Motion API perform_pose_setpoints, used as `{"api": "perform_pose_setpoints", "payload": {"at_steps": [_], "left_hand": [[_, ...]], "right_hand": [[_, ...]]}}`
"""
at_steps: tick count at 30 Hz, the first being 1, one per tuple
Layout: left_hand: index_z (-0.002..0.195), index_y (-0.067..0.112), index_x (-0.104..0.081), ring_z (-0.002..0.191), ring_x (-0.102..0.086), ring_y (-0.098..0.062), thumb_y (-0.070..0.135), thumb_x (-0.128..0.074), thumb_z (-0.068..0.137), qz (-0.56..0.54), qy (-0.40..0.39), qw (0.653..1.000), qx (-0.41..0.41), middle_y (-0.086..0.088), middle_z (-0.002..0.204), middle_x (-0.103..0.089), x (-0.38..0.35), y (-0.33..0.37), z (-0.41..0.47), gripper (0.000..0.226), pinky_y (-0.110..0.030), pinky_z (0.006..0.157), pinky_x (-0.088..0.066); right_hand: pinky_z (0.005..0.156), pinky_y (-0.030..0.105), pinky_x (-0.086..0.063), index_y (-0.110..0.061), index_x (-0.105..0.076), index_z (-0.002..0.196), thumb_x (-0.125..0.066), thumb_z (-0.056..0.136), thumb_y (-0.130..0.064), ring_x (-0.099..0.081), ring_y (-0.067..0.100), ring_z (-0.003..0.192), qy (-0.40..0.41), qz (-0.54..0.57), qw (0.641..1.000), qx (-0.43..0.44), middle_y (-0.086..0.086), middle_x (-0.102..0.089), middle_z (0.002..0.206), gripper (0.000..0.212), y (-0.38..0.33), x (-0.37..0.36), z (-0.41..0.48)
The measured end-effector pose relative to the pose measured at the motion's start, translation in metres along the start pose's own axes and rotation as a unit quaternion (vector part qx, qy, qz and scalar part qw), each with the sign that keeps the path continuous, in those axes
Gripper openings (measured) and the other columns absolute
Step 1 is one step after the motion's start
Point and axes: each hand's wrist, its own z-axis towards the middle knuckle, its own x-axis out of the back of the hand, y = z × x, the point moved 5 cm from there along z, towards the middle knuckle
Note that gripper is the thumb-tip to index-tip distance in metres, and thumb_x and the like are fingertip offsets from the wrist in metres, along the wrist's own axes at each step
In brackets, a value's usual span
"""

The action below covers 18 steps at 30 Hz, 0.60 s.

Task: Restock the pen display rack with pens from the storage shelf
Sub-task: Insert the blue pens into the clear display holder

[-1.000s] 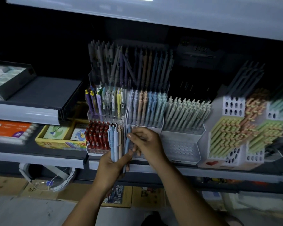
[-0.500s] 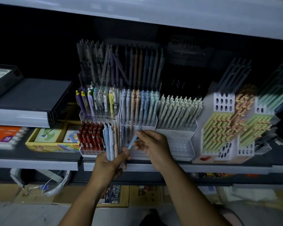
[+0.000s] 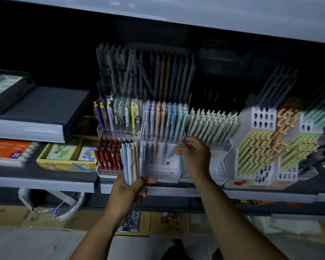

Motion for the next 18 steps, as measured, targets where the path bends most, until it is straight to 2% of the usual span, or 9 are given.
{"api": "perform_pose_setpoints", "payload": {"at_steps": [3, 5, 11, 16, 18], "left_hand": [[0.115, -0.009, -0.048, 0.045, -0.048, -0.018, 0.005, -0.059, 0.101, 0.002, 0.005, 1.000, -0.002, -0.033, 0.090, -0.071, 0.004, -0.001, 0.000, 0.023, -0.022, 0.037, -0.034], [0.116, -0.012, -0.051, 0.043, -0.049, -0.016, 0.008, -0.060, 0.101, -0.001, 0.006, 1.000, -0.006, -0.025, 0.088, -0.074, 0.005, 0.001, -0.001, 0.027, -0.022, 0.037, -0.034], [0.112, -0.016, -0.055, 0.040, -0.053, -0.014, 0.011, -0.062, 0.100, 0.001, 0.008, 1.000, -0.003, -0.017, 0.077, -0.073, 0.004, 0.004, -0.003, 0.030, -0.021, 0.035, -0.036], [0.111, -0.007, -0.059, 0.062, -0.069, -0.028, 0.011, -0.064, 0.099, -0.004, 0.017, 1.000, -0.003, -0.023, 0.093, -0.075, 0.005, 0.008, -0.004, 0.022, -0.026, 0.039, -0.043], [0.109, -0.005, -0.060, 0.064, -0.070, -0.029, 0.010, -0.064, 0.098, -0.002, 0.023, 1.000, -0.003, -0.023, 0.093, -0.075, 0.005, 0.009, -0.003, 0.019, -0.026, 0.038, -0.043]], "right_hand": [[0.074, 0.044, -0.064, -0.016, -0.069, 0.086, -0.072, 0.092, -0.004, -0.076, 0.024, 0.072, -0.024, -0.031, 0.999, 0.011, 0.010, -0.075, 0.080, 0.014, 0.005, -0.007, 0.002], [0.073, 0.045, -0.064, -0.018, -0.069, 0.085, -0.072, 0.092, -0.003, -0.076, 0.024, 0.071, -0.031, -0.045, 0.998, 0.017, 0.010, -0.074, 0.079, 0.017, 0.007, -0.008, 0.004], [0.074, 0.049, -0.063, -0.006, -0.068, 0.086, -0.071, 0.093, -0.006, -0.075, 0.023, 0.071, -0.069, -0.106, 0.991, 0.053, 0.008, -0.074, 0.078, 0.007, 0.005, -0.014, 0.016], [0.074, 0.047, -0.063, -0.009, -0.070, 0.088, -0.072, 0.093, -0.011, -0.074, 0.014, 0.071, -0.072, -0.149, 0.983, 0.083, 0.001, -0.074, 0.078, 0.006, 0.005, -0.016, 0.016], [0.074, 0.044, -0.063, -0.011, -0.072, 0.090, -0.073, 0.092, -0.013, -0.074, 0.011, 0.071, -0.063, -0.162, 0.981, 0.091, -0.003, -0.074, 0.078, 0.004, 0.004, -0.016, 0.015]]}}
